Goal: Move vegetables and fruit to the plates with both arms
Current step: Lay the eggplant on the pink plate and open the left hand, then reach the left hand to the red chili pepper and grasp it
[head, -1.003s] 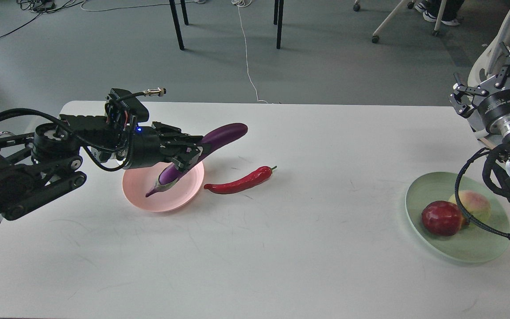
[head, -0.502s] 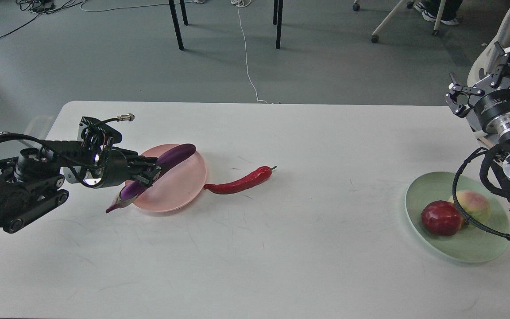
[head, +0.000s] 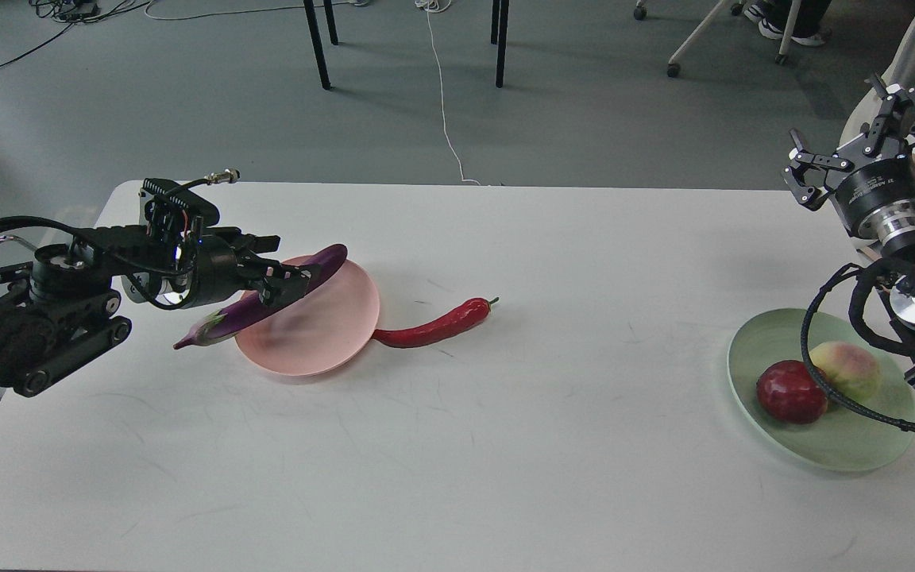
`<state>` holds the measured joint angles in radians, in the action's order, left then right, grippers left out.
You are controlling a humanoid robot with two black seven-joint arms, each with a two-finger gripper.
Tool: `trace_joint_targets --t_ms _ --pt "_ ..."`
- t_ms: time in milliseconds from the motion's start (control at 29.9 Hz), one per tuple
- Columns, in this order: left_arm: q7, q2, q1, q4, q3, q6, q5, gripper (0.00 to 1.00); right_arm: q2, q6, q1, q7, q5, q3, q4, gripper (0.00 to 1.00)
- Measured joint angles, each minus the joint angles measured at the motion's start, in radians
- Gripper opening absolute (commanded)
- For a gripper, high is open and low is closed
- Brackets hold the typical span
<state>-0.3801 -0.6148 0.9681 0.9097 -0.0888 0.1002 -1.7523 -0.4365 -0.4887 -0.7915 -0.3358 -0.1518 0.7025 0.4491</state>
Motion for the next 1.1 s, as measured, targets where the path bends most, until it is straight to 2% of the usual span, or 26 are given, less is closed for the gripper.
trace_joint_targets --t_ms 234,535,769,869,1104 --pt "0.016 0.036 0.07 0.107 0.016 0.016 -0.007 0.82 -0.012 0.0 0.008 -0.002 0.0 0.005 -0.005 0.99" --pt "0.092 0.258 0.096 0.134 0.021 0.098 -0.176 0.74 -0.02 0.0 0.03 -0.01 -0.001 0.044 -0.006 0.99" --pt "0.105 0.389 0.103 0.062 0.076 0.116 -0.223 0.67 -0.021 0.0 0.033 -0.012 -0.002 0.077 -0.007 0.99" --pt "0.111 0.405 0.092 0.04 0.118 0.116 -0.223 0.62 -0.034 0.0 0.036 -0.013 -0.002 0.079 -0.007 0.99" --pt "0.123 0.409 0.053 -0.021 0.156 0.108 -0.223 0.62 -0.04 0.0 0.039 -0.014 -0.002 0.094 -0.001 0.99"
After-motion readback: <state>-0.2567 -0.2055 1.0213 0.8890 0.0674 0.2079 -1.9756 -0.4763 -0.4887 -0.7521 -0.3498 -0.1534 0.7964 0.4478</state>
